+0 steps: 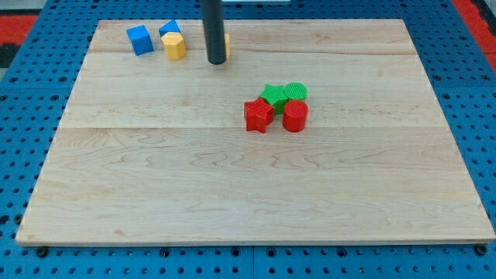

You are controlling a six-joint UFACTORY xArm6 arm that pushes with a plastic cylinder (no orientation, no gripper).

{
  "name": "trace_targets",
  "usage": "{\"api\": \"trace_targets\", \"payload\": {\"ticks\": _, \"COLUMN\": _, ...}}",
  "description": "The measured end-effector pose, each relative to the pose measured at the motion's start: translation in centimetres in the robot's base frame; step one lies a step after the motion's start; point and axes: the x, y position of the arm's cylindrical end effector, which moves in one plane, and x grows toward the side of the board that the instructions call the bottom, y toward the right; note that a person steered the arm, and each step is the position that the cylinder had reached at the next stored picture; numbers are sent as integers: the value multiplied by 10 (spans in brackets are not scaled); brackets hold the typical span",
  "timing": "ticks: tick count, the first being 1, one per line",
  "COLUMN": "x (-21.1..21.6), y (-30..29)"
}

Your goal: Slide the yellow heart slightly to the top

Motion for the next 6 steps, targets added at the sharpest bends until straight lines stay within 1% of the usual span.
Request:
{"api": "trace_targets", "payload": {"ticks": 1, "x": 10, "y": -15}}
{"api": "trace_targets", "payload": {"ticks": 2, "x": 3, "y": -34}}
{"api": "trace_targets", "payload": {"ticks": 3, "x": -12, "y": -22}}
{"api": "trace_targets", "payload": {"ticks": 4, "x": -15, "y": -10}}
{"api": "trace_targets", "payload": {"ticks": 5, "x": -13, "y": -12}}
{"api": "trace_targets", "payload": {"ticks": 6, "x": -50, "y": -15}}
